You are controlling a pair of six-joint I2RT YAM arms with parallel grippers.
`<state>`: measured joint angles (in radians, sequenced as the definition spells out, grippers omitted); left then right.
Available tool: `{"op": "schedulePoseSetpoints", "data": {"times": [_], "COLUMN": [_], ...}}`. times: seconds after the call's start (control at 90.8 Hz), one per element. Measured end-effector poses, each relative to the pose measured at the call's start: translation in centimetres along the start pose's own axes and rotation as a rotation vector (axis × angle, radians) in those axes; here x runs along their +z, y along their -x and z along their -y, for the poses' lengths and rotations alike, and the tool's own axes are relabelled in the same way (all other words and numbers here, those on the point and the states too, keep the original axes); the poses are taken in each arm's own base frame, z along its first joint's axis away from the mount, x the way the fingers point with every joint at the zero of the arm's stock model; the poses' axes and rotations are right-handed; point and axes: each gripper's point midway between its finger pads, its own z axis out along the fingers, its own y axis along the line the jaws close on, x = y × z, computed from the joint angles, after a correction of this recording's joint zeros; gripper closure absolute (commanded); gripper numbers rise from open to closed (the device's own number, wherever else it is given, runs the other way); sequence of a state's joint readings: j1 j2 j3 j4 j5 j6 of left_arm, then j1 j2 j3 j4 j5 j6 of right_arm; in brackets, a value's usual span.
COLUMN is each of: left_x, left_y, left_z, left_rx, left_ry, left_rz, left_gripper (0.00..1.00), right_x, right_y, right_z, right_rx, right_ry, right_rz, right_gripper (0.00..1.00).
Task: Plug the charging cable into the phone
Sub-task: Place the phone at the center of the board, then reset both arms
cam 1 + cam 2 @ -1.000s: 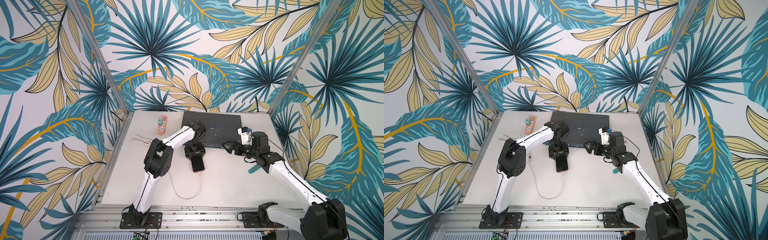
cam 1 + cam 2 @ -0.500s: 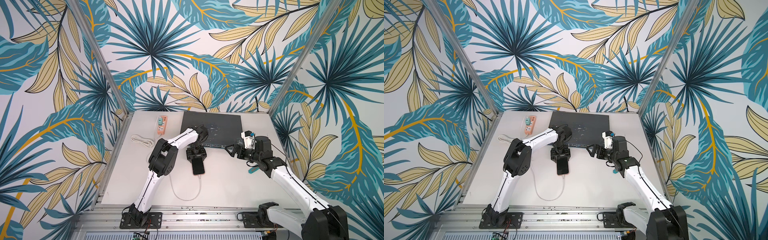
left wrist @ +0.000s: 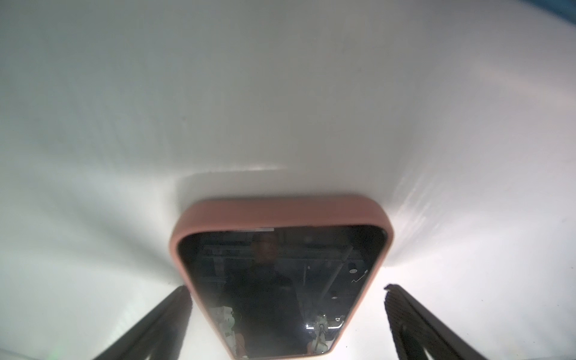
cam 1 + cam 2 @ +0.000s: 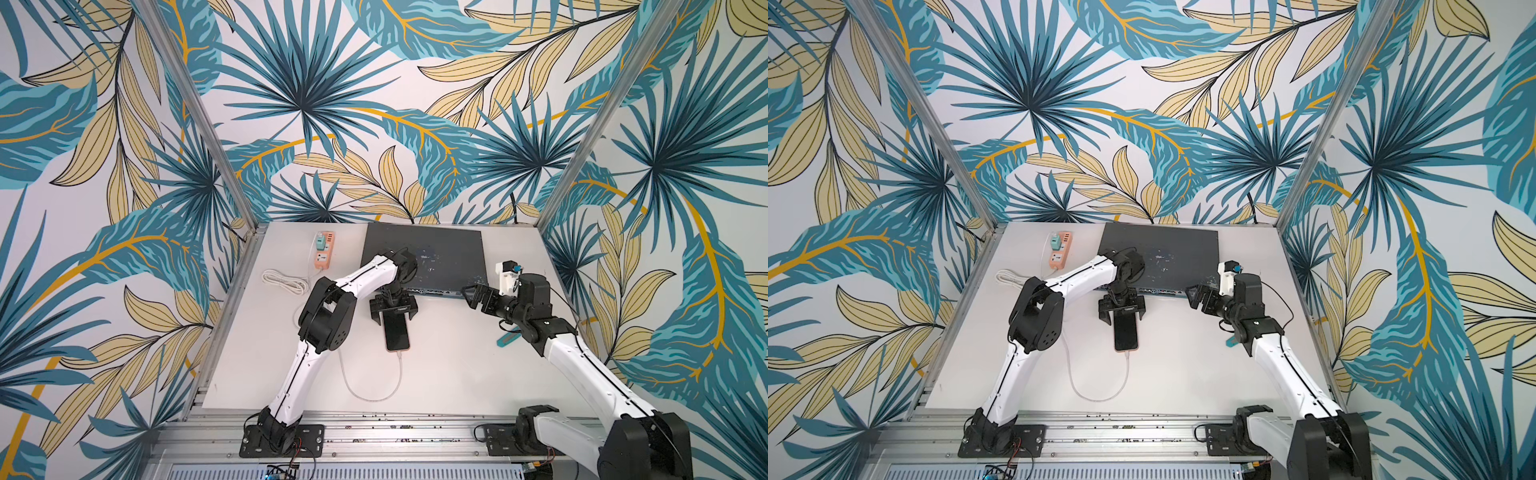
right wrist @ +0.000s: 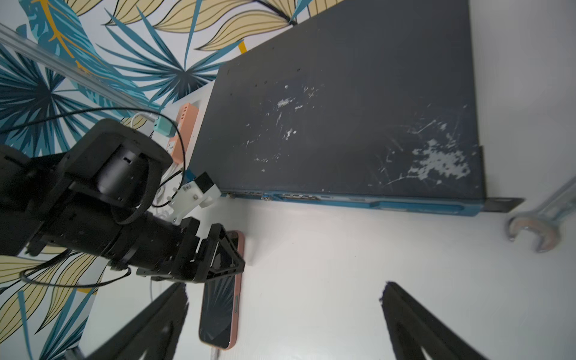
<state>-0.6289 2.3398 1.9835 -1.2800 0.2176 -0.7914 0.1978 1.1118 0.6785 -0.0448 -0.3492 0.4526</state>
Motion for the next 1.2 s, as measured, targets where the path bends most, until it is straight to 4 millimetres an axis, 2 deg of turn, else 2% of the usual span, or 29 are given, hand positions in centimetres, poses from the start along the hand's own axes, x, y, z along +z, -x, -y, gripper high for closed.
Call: {"op": "schedulePoseSetpoints", "data": {"times": [0.055, 0.132, 0.22, 0.275, 0.375, 0.419, 0.474, 0.54, 0.595, 0.661, 0.705, 0.793, 0.892, 0.991, 1.113, 1.201], "left_x": [-0.6, -2.6, -6.8, -10.3, -16.6, -18.3, -19.3, -18.8, -17.3, -15.1, -14.1, -13.5, -14.7, -15.2, -14.1, -12.6], "left_y": [0.1, 0.4, 0.9, 1.5, 2.5, 2.8, 3.2, 3.8, 4.2, 4.0, 3.6, 3.1, 3.3, 3.8, 5.0, 6.2], "left_z": [-0.1, -0.3, -0.7, -1.5, -4.6, -6.8, -10.2, -14.6, -18.4, -21.8, -23.1, -24.7, -26.2, -28.9, -31.5, -31.5], "left_rx": [0.007, 0.031, 0.071, 0.094, 0.097, 0.072, 0.024, -0.044, -0.099, -0.129, -0.117, -0.072, -0.033, -0.058, -0.084, -0.05], "left_ry": [-0.001, -0.004, -0.02, -0.029, -0.043, -0.04, -0.03, -0.005, 0.031, 0.069, 0.083, 0.105, 0.115, 0.138, 0.161, 0.158], "left_rz": [0.017, 0.072, 0.183, 0.286, 0.486, 0.553, 0.607, 0.651, 0.675, 0.701, 0.727, 0.821, 0.992, 1.127, 1.225, 1.248], "left_gripper": [0.0, 0.0, 0.0, 0.0, 0.0, 0.0, 0.0, 0.0, 0.0, 0.0, 0.0, 0.0, 0.0, 0.0, 0.0, 0.0], "right_x": [-0.1, -0.2, -0.5, -0.6, -0.5, -0.5, -0.8, -1.2, -1.5, -1.8, -1.9, -1.9, -1.6, -1.2, -1.7, -2.0], "right_y": [1.6, 3.9, 6.0, 6.6, 6.5, 6.2, 5.5, 4.4, 3.3, 2.8, 2.6, 2.3, 2.4, 2.3, 3.4, 3.8], "right_z": [1.2, 3.3, 5.6, 7.2, 9.5, 10.2, 10.9, 11.8, 12.6, 13.4, 13.9, 14.3, 14.2, 14.2, 13.4, 13.0], "right_rx": [-0.001, -0.011, -0.028, -0.041, -0.089, -0.123, -0.174, -0.236, -0.273, -0.303, -0.318, -0.344, -0.376, -0.389, -0.413, -0.425], "right_ry": [-0.031, -0.092, -0.157, -0.206, -0.28, -0.307, -0.329, -0.352, -0.373, -0.392, -0.402, -0.403, -0.383, -0.37, -0.349, -0.339], "right_rz": [0.059, 0.149, 0.242, 0.285, 0.32, 0.337, 0.364, 0.397, 0.417, 0.447, 0.47, 0.511, 0.552, 0.56, 0.614, 0.636], "right_gripper": [0.0, 0.0, 0.0, 0.0, 0.0, 0.0, 0.0, 0.0, 0.0, 0.0, 0.0, 0.0, 0.0, 0.0, 0.0, 0.0]}}
